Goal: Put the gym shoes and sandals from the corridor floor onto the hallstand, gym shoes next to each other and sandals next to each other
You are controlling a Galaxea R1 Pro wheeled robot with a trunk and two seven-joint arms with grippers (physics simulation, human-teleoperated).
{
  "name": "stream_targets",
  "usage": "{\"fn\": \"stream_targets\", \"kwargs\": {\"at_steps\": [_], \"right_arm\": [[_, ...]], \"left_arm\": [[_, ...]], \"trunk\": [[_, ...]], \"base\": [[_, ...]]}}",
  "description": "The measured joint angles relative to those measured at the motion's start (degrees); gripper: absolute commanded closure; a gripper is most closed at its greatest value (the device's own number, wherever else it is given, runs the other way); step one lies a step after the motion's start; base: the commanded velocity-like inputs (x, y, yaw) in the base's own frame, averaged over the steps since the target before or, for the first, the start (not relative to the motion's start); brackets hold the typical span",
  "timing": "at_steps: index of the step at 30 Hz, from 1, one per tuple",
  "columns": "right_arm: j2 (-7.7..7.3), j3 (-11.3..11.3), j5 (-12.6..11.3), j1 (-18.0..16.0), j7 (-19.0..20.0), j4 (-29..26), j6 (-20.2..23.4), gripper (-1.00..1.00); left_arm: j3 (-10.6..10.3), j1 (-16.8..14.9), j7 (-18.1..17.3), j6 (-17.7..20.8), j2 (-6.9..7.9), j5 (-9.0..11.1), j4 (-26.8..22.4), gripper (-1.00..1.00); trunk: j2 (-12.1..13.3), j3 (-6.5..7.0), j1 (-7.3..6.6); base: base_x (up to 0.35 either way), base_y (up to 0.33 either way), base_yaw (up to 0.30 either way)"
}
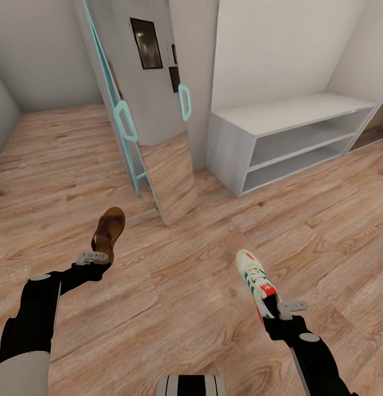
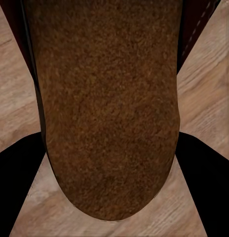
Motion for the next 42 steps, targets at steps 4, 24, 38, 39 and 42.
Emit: {"fn": "stream_targets", "kwargs": {"at_steps": [4,24,38,39,42], "right_arm": [[0.0,0.01,0.0,0.01,0.0,0.0,0.0,1.0],[0.0,0.01,0.0,0.0,0.0,0.0,0.0,1.0],[0.0,0.01,-0.01,0.02,0.0,0.0,0.0,1.0],[0.0,0.01,-0.01,0.02,0.0,0.0,0.0,1.0],[0.0,0.01,0.0,0.0,0.0,0.0,0.0,1.0]], "left_arm": [[0.0,0.01,0.0,0.0,0.0,0.0,0.01,1.0],[0.0,0.0,0.0,0.01,0.0,0.0,-0.01,1.0],[0.0,0.01,0.0,0.01,0.01,-0.07,-0.01,1.0],[0.0,0.01,0.0,0.01,0.0,-0.07,-0.01,1.0],[0.0,0.0,0.0,0.0,0.0,0.0,-0.01,1.0]], "trunk": [[0.05,1.26,-0.1],[0.32,7.59,-0.62],[0.41,10.25,-0.77],[0.41,10.34,-0.77],[0.44,11.29,-0.85]], "base": [[0.0,0.0,0.0],[0.0,0.0,0.0],[0.0,0.0,0.0],[0.0,0.0,0.0],[0.0,0.0,0.0]]}}
